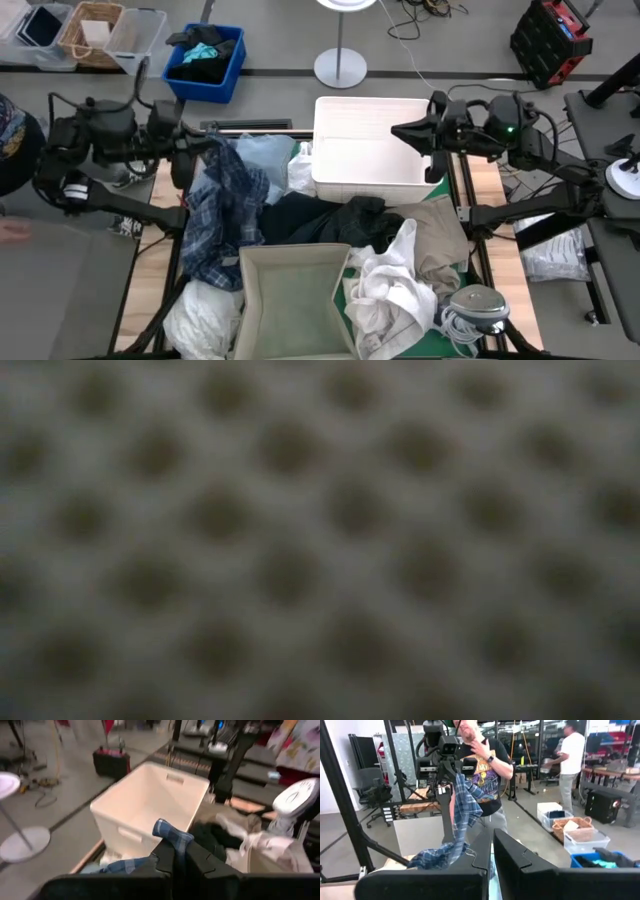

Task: Sort clothes
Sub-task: Put the blue polo shirt into the gray laundry organizer

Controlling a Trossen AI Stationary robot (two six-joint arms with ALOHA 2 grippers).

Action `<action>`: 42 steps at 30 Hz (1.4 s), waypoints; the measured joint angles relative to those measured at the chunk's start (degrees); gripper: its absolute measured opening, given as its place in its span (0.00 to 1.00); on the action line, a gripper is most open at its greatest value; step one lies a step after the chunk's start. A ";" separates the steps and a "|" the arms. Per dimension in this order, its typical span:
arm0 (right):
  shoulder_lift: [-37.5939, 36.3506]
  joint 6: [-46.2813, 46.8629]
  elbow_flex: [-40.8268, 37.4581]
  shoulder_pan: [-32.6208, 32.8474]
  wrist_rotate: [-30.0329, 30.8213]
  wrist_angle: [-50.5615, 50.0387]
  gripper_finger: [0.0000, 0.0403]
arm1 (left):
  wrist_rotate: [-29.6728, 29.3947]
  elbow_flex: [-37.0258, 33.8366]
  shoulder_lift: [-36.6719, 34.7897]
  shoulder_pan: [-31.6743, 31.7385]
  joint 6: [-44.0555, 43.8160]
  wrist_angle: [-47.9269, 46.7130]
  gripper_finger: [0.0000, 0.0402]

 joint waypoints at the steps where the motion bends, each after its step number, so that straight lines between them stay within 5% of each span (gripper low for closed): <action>1: 0.20 -0.09 0.32 0.00 0.10 0.10 0.03 | 0.06 1.20 0.50 0.00 0.72 0.68 0.00; 10: 2.87 -3.09 3.15 0.00 0.30 -0.09 0.03 | 0.63 16.58 6.43 0.00 5.20 4.07 0.00; 18: 5.05 -4.11 5.09 0.02 0.83 -0.13 0.03 | 6.81 32.08 13.52 -0.01 10.20 11.01 0.00; 26: 6.11 -5.41 6.84 0.00 1.94 -0.26 0.03 | 9.60 30.79 13.78 0.00 11.15 22.54 0.00; 31: 5.95 -5.40 6.87 0.02 1.94 -0.79 0.03 | 9.88 31.50 14.32 0.00 3.36 10.54 0.00; 37: 5.92 -5.40 6.87 0.02 1.94 -3.47 0.03 | 3.73 30.74 14.90 -0.01 -17.63 -26.27 0.00; 39: 5.95 -5.40 6.87 0.01 1.92 -3.64 0.03 | 3.94 25.77 14.16 0.04 -18.98 -22.11 0.00; 42: 6.24 -5.40 6.87 0.02 1.92 -3.69 0.03 | 12.50 18.41 11.79 -0.08 -15.82 -11.90 0.00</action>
